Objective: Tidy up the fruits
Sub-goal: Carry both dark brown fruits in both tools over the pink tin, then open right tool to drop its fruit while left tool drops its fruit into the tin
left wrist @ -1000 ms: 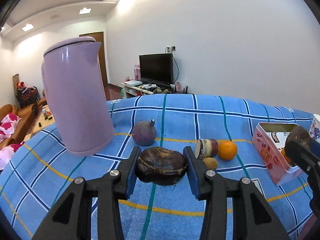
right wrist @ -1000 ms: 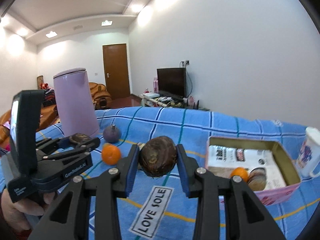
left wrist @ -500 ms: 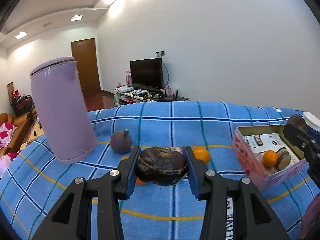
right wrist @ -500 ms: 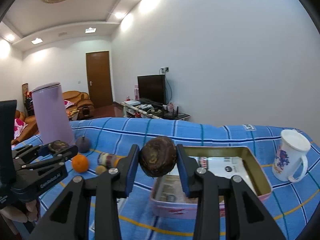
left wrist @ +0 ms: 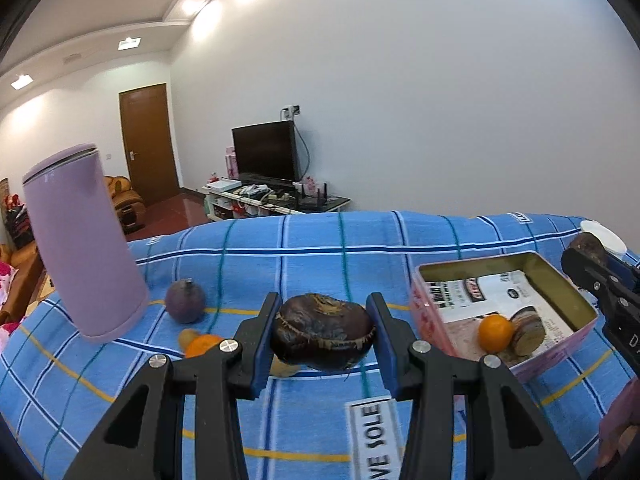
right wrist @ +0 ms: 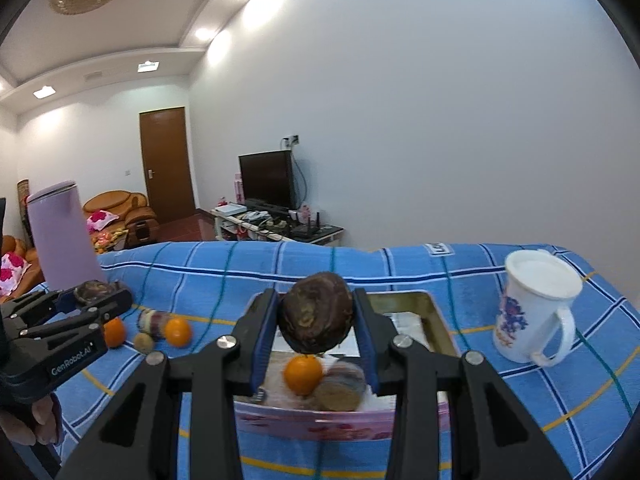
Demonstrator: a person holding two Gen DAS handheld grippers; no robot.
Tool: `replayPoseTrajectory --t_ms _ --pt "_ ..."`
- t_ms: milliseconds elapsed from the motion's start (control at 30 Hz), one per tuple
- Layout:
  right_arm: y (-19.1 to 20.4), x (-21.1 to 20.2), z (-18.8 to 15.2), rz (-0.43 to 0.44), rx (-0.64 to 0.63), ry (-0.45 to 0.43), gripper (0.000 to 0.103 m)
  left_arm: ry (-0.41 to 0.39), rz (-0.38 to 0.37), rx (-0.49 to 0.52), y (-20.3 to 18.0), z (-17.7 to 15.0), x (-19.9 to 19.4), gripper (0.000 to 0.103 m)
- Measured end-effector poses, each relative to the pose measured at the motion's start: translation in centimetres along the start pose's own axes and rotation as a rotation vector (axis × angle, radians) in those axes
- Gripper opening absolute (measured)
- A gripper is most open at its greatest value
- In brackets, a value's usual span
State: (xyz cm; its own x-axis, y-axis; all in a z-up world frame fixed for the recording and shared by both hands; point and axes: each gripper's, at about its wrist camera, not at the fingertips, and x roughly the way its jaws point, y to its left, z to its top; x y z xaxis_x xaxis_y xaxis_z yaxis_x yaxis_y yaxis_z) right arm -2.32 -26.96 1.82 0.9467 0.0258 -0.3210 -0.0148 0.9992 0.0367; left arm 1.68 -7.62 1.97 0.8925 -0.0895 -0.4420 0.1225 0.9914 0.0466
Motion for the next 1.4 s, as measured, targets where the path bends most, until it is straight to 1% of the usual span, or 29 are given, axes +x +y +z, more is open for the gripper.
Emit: replayPoseTrajectory --t_ms 133,433,533,600,667,733,833,933,1033,1133,1267,1400 --pt "-1.8 -0.1 0.2 -0.026 0.026 -0.002 0.04 0.007 -0.018 0.01 -1.5 0.2 0.5 0.045" --pt "-6.8 -0.3 0.4 -0.111 0.086 0.002 0.04 0.003 -0.095 0.05 -6.1 1.1 1.5 0.045" --pt "-8.4 0.2 0.4 -0.127 0.114 0.021 0.04 0.014 -0.105 0.073 -7.8 1.3 2.5 0.045" --pt "-9.0 0.8 0.1 -0.121 0.137 0.052 0.04 0.03 -0.103 0.084 -8.9 1.4 3.6 0.045" --pt "-9.0 1.6 -0.1 -0.114 0.141 0.085 0.04 0.047 -0.101 0.087 -9.7 1.5 4.5 0.045" --pt "-8.7 2.4 -0.3 -0.117 0.117 0.115 0.04 0.061 -0.101 0.09 -10.3 1.5 5.2 0.045" --pt "-8.2 3.1 -0.6 -0.094 0.101 0.151 0.04 0.079 -0.095 0.107 -11.1 1.3 6.2 0.045" --pt "-8.0 3.8 -0.8 -0.086 0.081 0.195 0.04 0.116 -0.089 0.12 -11.5 0.7 7.2 0.045" --pt "-8.2 4.3 -0.9 -0.067 0.103 0.215 0.04 0.142 -0.096 0.101 -11.2 0.8 7.8 0.045" --pt "-8.4 4.8 -1.0 -0.048 0.116 0.243 0.04 0.158 -0.092 0.105 -11.4 0.7 8.3 0.045" --pt "-7.7 5.3 -1.1 -0.03 0.096 0.262 0.04 0.173 -0.094 0.127 -11.9 0.6 8.5 0.045" --pt "-7.3 5.4 -1.1 -0.014 0.085 0.272 0.04 0.193 -0.101 0.125 -11.8 0.5 8.8 0.045"
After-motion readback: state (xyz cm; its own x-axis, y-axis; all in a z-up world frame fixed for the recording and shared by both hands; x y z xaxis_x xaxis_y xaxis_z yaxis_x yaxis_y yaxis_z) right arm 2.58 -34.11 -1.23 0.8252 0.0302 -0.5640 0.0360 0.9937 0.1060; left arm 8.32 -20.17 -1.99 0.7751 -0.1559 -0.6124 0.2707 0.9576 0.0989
